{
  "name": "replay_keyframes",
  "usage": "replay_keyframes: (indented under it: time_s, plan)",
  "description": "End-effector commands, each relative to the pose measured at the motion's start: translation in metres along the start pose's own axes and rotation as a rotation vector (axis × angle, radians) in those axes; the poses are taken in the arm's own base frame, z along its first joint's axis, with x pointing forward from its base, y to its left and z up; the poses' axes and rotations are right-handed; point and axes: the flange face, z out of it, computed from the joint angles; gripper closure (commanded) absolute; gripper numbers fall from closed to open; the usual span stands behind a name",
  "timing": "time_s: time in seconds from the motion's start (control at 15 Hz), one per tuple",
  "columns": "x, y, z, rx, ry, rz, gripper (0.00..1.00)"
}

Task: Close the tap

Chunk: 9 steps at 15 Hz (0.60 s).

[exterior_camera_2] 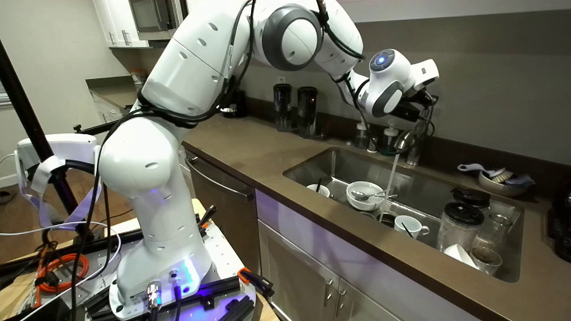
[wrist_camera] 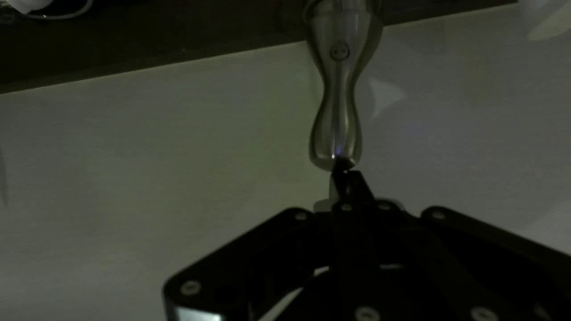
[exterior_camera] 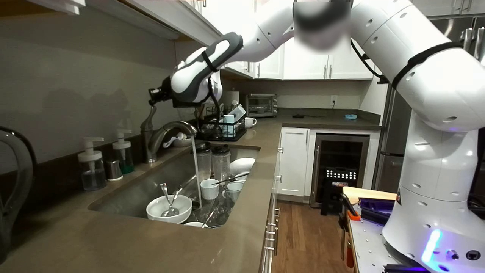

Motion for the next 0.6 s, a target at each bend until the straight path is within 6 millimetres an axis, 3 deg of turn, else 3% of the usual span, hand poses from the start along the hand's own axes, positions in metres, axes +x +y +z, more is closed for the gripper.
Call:
replay_keyframes:
  time_s: [0.0, 0.53]
  plan:
    - [-0.0266, 0.004, 0.0017, 0.007, -0.074, 0.029, 0.97]
    - [-0.0311, 0.0086, -0.0008, -0.002, -0.088, 0.033, 0.97]
